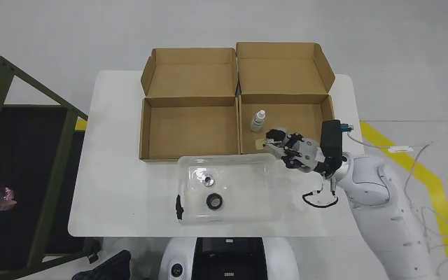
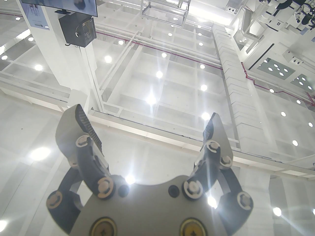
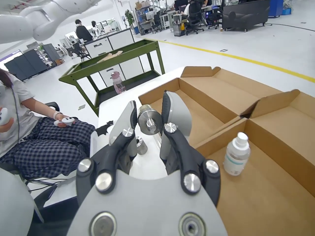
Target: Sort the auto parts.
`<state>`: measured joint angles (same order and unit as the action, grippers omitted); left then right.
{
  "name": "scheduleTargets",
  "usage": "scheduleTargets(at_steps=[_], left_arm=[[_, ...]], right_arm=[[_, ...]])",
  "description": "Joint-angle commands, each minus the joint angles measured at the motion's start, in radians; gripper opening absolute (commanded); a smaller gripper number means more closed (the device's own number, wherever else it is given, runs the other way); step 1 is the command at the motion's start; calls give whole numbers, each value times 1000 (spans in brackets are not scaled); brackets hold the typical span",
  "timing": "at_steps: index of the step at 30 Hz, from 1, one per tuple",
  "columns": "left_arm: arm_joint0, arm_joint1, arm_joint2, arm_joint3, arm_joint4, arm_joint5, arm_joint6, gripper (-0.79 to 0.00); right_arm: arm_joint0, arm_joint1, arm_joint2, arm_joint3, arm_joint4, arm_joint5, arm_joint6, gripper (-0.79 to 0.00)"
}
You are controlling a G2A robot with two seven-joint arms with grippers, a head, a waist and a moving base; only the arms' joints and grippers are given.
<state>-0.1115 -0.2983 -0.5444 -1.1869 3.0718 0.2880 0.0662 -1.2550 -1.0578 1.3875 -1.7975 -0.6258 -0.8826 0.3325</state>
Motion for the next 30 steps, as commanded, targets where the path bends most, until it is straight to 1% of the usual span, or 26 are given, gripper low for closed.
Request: scheduleTargets(at_steps=[1,6,9,13,19,30], left_arm=[[0,0,0,0,0,0,0,0],[0,0,0,0,0,0,0,0],[0,0,0,0,0,0,0,0],[0,0,0,0,0,0,0,0],[0,0,0,0,0,0,0,0],[0,0,0,0,0,0,0,0]], right_arm=[[-6,2,19,-3,-43,27,3,-785],[-21,8,55,-18,-159,94,20,-785],[-23,11,61,-31,-223,132,35,-785],[-5,13,52,-44,-327,188,84,-785],[45,11,-5,-32,-444,253,156,-785],[185,-6,-143,95,-562,330,263,-785]])
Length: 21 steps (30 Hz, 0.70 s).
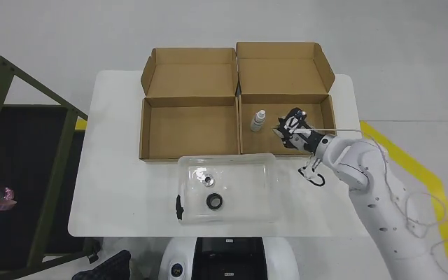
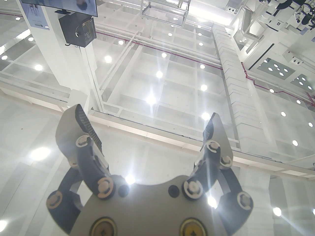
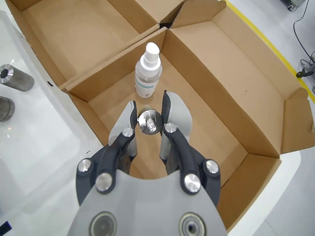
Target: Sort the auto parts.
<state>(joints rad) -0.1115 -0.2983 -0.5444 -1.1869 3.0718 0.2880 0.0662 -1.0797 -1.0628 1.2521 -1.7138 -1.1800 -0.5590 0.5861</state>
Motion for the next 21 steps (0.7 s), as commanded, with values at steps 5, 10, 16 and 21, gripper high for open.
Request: scheduleTargets(at_steps=[5,10,16,21], left_arm=[[0,0,0,0,0,0,0,0],[0,0,0,0,0,0,0,0],[0,0,0,0,0,0,0,0],[0,0,0,0,0,0,0,0]], right_arm=[[59,-10,-57,72,-38,32,48,-785],[101,-19,-95,128,-54,53,77,-785],[136,-30,-137,175,-48,72,99,-785],[161,-38,-162,203,-48,79,108,-785]])
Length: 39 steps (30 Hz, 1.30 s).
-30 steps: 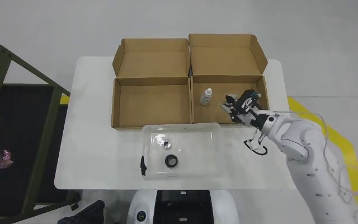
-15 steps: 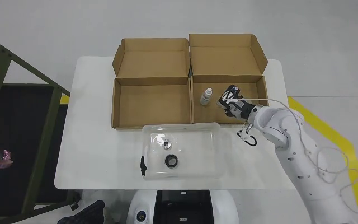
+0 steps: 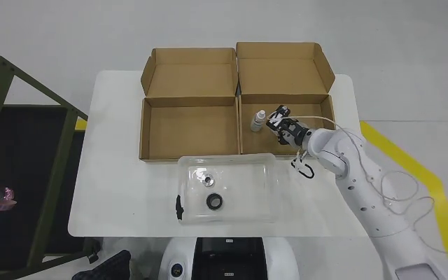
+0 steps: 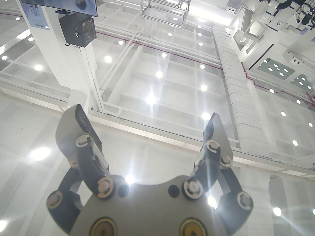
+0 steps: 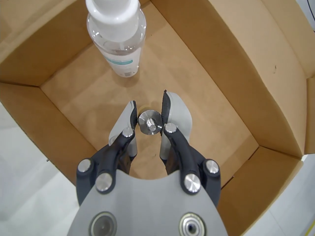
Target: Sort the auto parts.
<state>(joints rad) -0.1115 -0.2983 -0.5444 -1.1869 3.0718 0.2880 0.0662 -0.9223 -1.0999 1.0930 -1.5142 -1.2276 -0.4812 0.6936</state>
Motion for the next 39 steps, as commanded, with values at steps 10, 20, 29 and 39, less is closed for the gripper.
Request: scheduleTargets(at_steps=[10,20,29,39], left_arm=[[0,0,0,0,0,0,0,0],[0,0,0,0,0,0,0,0],[0,0,0,0,0,0,0,0],[0,0,0,0,0,0,0,0]], right_arm=[[44,-16,-49,64,4,5,10,-610],[39,-15,-29,40,16,-5,-3,-416],[-38,9,73,-114,42,-37,-6,-329],[-198,36,186,-347,88,-69,-24,-215]])
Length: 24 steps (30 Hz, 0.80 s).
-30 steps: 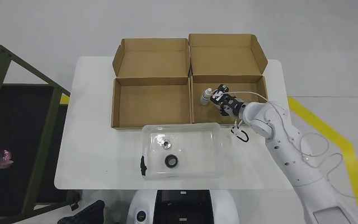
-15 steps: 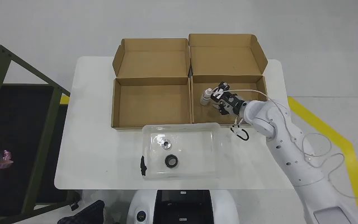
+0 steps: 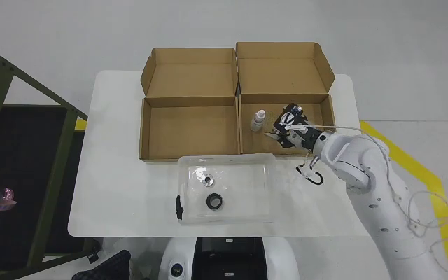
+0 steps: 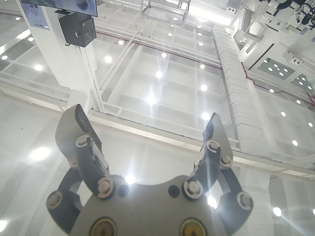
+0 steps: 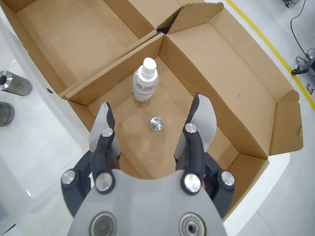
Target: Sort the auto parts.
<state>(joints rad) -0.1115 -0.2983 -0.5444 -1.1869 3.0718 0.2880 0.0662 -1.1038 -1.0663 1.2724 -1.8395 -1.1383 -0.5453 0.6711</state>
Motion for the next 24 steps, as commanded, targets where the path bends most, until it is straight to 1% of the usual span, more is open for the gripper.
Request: scheduleTargets(at_steps=[1,3,7,11,16,20,24], left_arm=[[0,0,0,0,0,0,0,0],[0,0,0,0,0,0,0,0],[0,0,0,0,0,0,0,0],[0,0,0,0,0,0,0,0],[0,0,0,0,0,0,0,0],[0,0,0,0,0,0,0,0],[0,0,0,0,0,0,0,0]], right_arm=[[-35,4,11,-45,-1,-15,-5,-215],[-72,8,16,-100,-22,-26,-9,-222],[-146,13,-8,-198,-57,-56,-29,-206],[-188,12,-60,-236,-69,-86,-59,-209],[-176,3,-146,-197,-49,-116,-87,-237],[-159,-2,-204,-186,-53,-138,-83,-262],[-152,-6,-250,-185,-68,-153,-71,-252]])
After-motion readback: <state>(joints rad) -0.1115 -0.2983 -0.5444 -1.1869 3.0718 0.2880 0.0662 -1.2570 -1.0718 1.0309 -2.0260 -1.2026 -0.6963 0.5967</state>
